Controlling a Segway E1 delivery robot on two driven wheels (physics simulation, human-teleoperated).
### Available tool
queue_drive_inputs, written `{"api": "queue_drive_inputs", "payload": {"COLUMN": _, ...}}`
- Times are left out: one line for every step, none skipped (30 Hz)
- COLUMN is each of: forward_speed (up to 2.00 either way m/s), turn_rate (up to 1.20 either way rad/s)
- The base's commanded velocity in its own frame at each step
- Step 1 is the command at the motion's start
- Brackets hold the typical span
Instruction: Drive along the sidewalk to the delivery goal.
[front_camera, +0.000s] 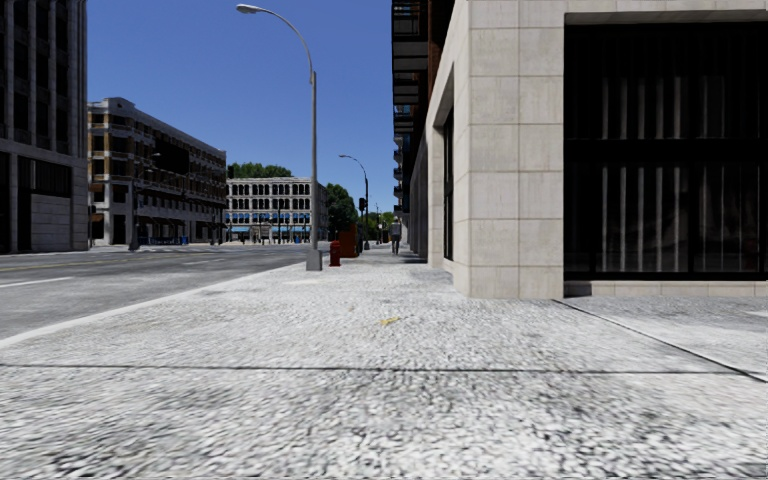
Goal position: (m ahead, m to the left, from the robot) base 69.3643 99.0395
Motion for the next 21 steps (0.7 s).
{"api": "queue_drive_inputs", "payload": {"forward_speed": 1.48, "turn_rate": 0.00}}
{"api": "queue_drive_inputs", "payload": {"forward_speed": 1.54, "turn_rate": 0.00}}
{"api": "queue_drive_inputs", "payload": {"forward_speed": 1.61, "turn_rate": 0.00}}
{"api": "queue_drive_inputs", "payload": {"forward_speed": 1.61, "turn_rate": 0.00}}
{"api": "queue_drive_inputs", "payload": {"forward_speed": 1.63, "turn_rate": 0.00}}
{"api": "queue_drive_inputs", "payload": {"forward_speed": 1.64, "turn_rate": 0.00}}
{"api": "queue_drive_inputs", "payload": {"forward_speed": 1.64, "turn_rate": 0.00}}
{"api": "queue_drive_inputs", "payload": {"forward_speed": 1.64, "turn_rate": 0.00}}
{"api": "queue_drive_inputs", "payload": {"forward_speed": 1.64, "turn_rate": 0.00}}
{"api": "queue_drive_inputs", "payload": {"forward_speed": 1.64, "turn_rate": 0.00}}
{"api": "queue_drive_inputs", "payload": {"forward_speed": 1.64, "turn_rate": 0.00}}
{"api": "queue_drive_inputs", "payload": {"forward_speed": 1.64, "turn_rate": 0.00}}
{"api": "queue_drive_inputs", "payload": {"forward_speed": 1.64, "turn_rate": 0.00}}
{"api": "queue_drive_inputs", "payload": {"forward_speed": 1.64, "turn_rate": 0.00}}
{"api": "queue_drive_inputs", "payload": {"forward_speed": 1.64, "turn_rate": 0.00}}
{"api": "queue_drive_inputs", "payload": {"forward_speed": 1.64, "turn_rate": 0.00}}
{"api": "queue_drive_inputs", "payload": {"forward_speed": 1.64, "turn_rate": 0.00}}
{"api": "queue_drive_inputs", "payload": {"forward_speed": 1.64, "turn_rate": 0.00}}
{"api": "queue_drive_inputs", "payload": {"forward_speed": 1.64, "turn_rate": 0.00}}
{"api": "queue_drive_inputs", "payload": {"forward_speed": 1.64, "turn_rate": 0.00}}
{"api": "queue_drive_inputs", "payload": {"forward_speed": 1.64, "turn_rate": 0.00}}
